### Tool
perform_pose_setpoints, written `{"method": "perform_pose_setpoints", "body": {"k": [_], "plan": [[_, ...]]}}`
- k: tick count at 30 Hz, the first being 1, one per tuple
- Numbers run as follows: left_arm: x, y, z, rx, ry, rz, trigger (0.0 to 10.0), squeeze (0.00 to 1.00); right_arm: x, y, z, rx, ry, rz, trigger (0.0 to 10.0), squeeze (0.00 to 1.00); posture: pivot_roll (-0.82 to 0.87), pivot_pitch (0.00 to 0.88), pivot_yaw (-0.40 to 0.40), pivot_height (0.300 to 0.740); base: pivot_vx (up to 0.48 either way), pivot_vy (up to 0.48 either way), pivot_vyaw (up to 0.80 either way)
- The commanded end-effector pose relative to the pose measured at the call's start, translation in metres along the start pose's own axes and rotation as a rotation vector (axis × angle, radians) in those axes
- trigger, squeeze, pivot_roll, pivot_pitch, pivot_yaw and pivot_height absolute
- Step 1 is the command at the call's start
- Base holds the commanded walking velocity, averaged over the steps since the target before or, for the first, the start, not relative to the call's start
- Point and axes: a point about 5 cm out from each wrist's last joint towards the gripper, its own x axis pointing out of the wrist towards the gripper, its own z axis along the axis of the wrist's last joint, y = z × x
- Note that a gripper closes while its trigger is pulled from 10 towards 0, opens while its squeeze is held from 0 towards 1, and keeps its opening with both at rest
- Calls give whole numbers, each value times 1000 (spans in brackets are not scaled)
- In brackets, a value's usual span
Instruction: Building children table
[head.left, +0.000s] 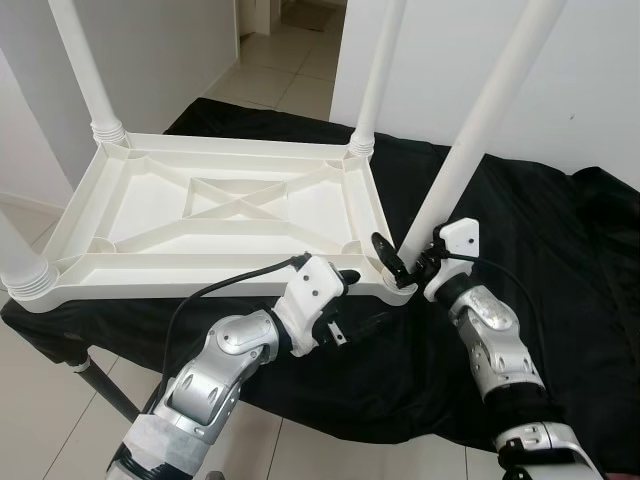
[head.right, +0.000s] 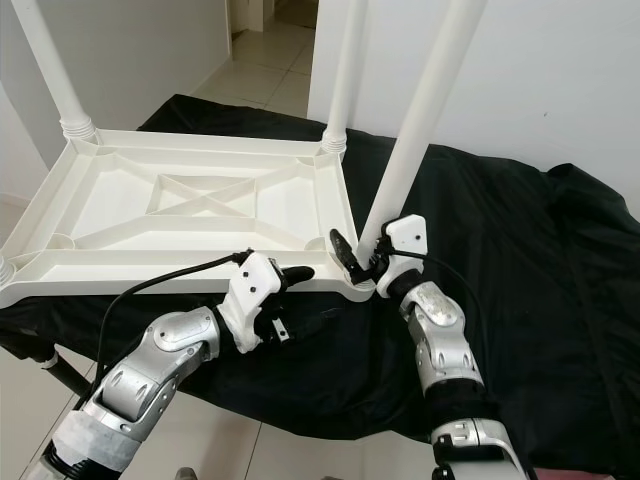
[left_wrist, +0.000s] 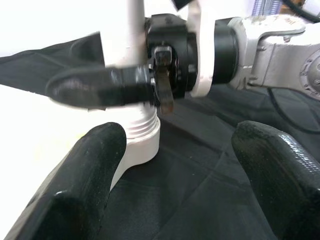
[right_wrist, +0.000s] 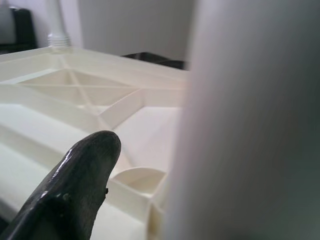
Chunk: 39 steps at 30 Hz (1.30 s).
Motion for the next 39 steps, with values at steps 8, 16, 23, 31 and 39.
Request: {"method": "perform_pose_setpoints", "body": {"k": [8, 16, 23, 31, 39], "plan": [[3, 0, 5, 15, 0, -10, 10000, 0, 10, -6, -2, 6, 63, 146, 10000, 0, 11, 0, -97, 740, 0, 0, 0], [4, 1, 7, 22, -8, 10, 10000, 0, 9, -28, 0, -15, 111, 152, 0, 0, 22, 0, -109, 740, 0, 0, 0], [4, 1, 7, 20, -9, 11, 10000, 0, 3, -34, -4, 1, 131, 154, 0, 0, 14, 0, -108, 740, 0, 0, 0], [3, 1, 6, 17, -5, 7, 10000, 0, -3, -38, -9, 41, 125, 78, 10000, 0, 2, 0, -102, 740, 0, 0, 0], [2, 0, 5, 11, -1, 3, 10000, 0, -4, -36, -13, 18, 165, -80, 10000, 0, -10, 0, -96, 740, 0, 0, 0]]}}
